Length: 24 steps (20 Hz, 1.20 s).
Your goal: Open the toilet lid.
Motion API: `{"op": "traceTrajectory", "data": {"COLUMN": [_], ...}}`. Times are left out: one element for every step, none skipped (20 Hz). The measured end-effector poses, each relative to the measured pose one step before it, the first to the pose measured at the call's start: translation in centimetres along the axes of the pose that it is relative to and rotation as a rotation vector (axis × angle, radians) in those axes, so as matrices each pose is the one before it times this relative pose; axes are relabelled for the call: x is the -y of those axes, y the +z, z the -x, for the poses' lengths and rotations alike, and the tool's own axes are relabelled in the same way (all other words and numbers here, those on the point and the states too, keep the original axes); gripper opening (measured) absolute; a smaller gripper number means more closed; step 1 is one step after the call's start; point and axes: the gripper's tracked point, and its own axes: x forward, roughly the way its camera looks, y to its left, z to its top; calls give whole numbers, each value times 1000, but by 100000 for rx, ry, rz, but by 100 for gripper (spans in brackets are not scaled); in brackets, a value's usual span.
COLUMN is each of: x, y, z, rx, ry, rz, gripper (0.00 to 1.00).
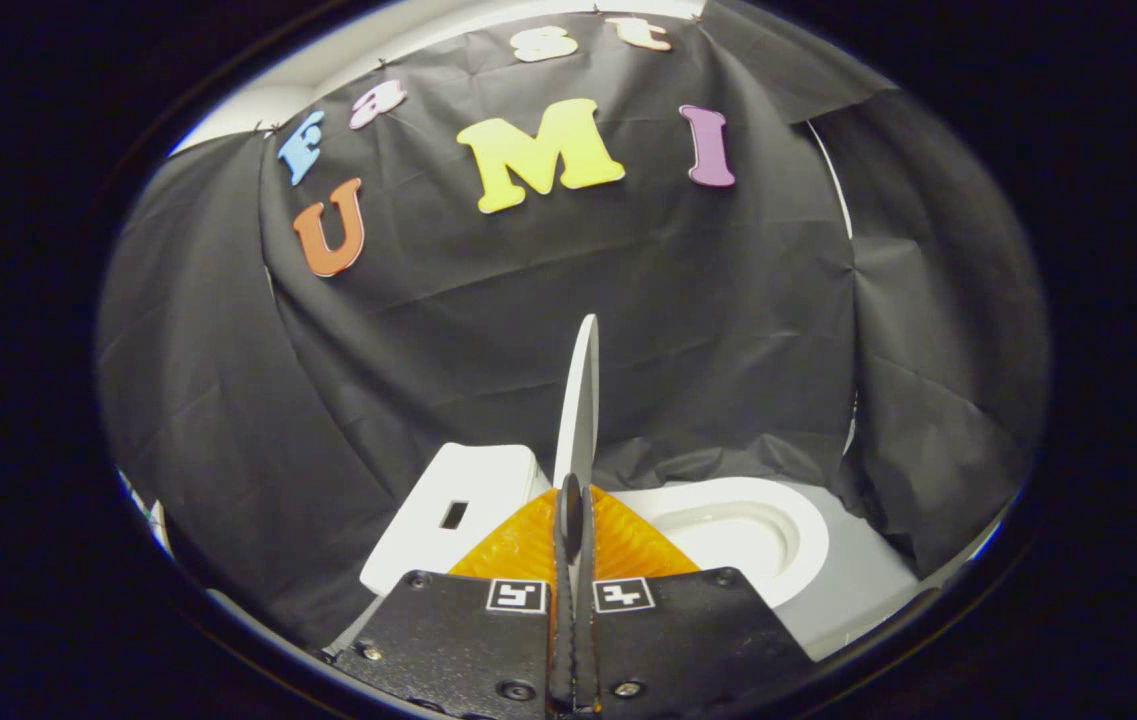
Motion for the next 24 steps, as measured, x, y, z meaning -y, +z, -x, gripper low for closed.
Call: {"op": "traceTrajectory", "data": {"x": [-631,-616,-536,-660,-486,-572,-587,-527,-615,-551,-609,-578,-564,-661,-488,-443,-433,-678,-784,-722,-446,-331,-308,-322], "y": [-98,46,-114,13,-23,-27,-12,35,34,-38,-43,-110,-64,12,-121,3,-72,77,-217,-70,-125,-26,-171,99], "z": [-77,-89,-46,-57,-110,-66,-30,-31,-124,2,-70,-45,-170,-67,-26,-59,-74,-117,-129,-114,-17,-14,65,-66], "rx": [269,151,76,173,66,443,475,80,147,136,-223,-152,-75,43,30,177,180,254,143,-239,72,-17,194,314], "ry": [-262,-29,215,77,-260,-440,-396,-201,-84,65,600,509,369,-45,-586,-1140,-960,-185,197,223,-1038,-1895,-2635,-2655], "rz": [1431,1169,849,954,1028,1286,1396,1253,422,259,414,516,606,1004,1131,1195,1637,1942,1426,893,1181,1893,2213,2140], "gripper": [4,4,4,4,4,4,4,4,4,4,4,4,4,4,4,4,4,4,4,4,4,5,5,6]}}
